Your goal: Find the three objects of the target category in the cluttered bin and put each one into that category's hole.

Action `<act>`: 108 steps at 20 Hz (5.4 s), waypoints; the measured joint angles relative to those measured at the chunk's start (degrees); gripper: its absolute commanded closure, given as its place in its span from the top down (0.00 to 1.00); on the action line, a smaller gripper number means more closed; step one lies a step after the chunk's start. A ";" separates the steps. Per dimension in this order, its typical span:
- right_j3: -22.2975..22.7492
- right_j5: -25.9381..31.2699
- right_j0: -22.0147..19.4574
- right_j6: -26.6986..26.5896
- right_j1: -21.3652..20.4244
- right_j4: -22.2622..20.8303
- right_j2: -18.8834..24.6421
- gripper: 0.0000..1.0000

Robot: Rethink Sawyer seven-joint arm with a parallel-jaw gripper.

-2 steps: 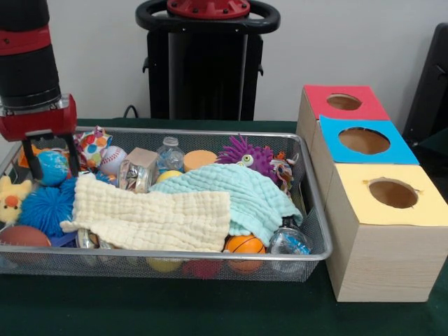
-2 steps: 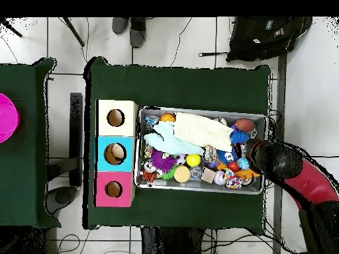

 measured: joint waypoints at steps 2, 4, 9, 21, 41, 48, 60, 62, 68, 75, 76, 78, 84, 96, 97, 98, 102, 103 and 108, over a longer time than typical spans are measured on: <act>0.62 -0.06 -0.67 0.00 0.03 -0.02 -0.01 1.00; 0.97 -0.06 -1.38 0.00 0.10 -0.03 -0.04 1.00; 1.06 -0.07 -3.17 0.00 0.30 -0.03 -0.41 1.00; 1.06 -0.07 -4.91 0.00 1.86 -0.03 -0.79 1.00; 1.46 -3.32 -5.99 0.00 5.50 0.03 -0.91 1.00; 2.72 -3.97 -8.13 0.00 5.95 -0.12 -0.61 0.00; 3.83 -4.28 -10.20 0.00 5.91 -0.15 1.04 0.00; 3.89 -4.28 -10.20 0.00 5.88 -0.16 1.08 0.00; 4.26 -4.28 -10.16 0.00 5.54 -0.17 1.07 0.00; 5.39 -4.27 -9.51 0.00 4.29 -0.18 1.06 0.00; 5.78 -4.28 -9.14 0.00 3.82 -0.18 1.07 0.00; 6.29 -4.34 -8.69 0.00 3.13 -0.18 1.07 0.00; 7.48 -4.35 -5.74 0.00 -0.33 -0.18 1.05 0.00; 7.52 -2.78 0.32 0.00 -8.20 1.10 0.95 0.00; 7.52 -2.26 0.77 0.00 -8.96 1.49 0.91 0.00; 7.51 -1.89 1.01 0.00 -9.35 1.77 0.86 0.00; 7.30 0.44 2.28 0.00 -11.12 3.23 0.47 0.00; 7.21 1.09 2.61 0.00 -11.45 3.57 0.36 0.00; 7.13 1.77 3.08 0.00 -11.87 3.74 0.26 1.00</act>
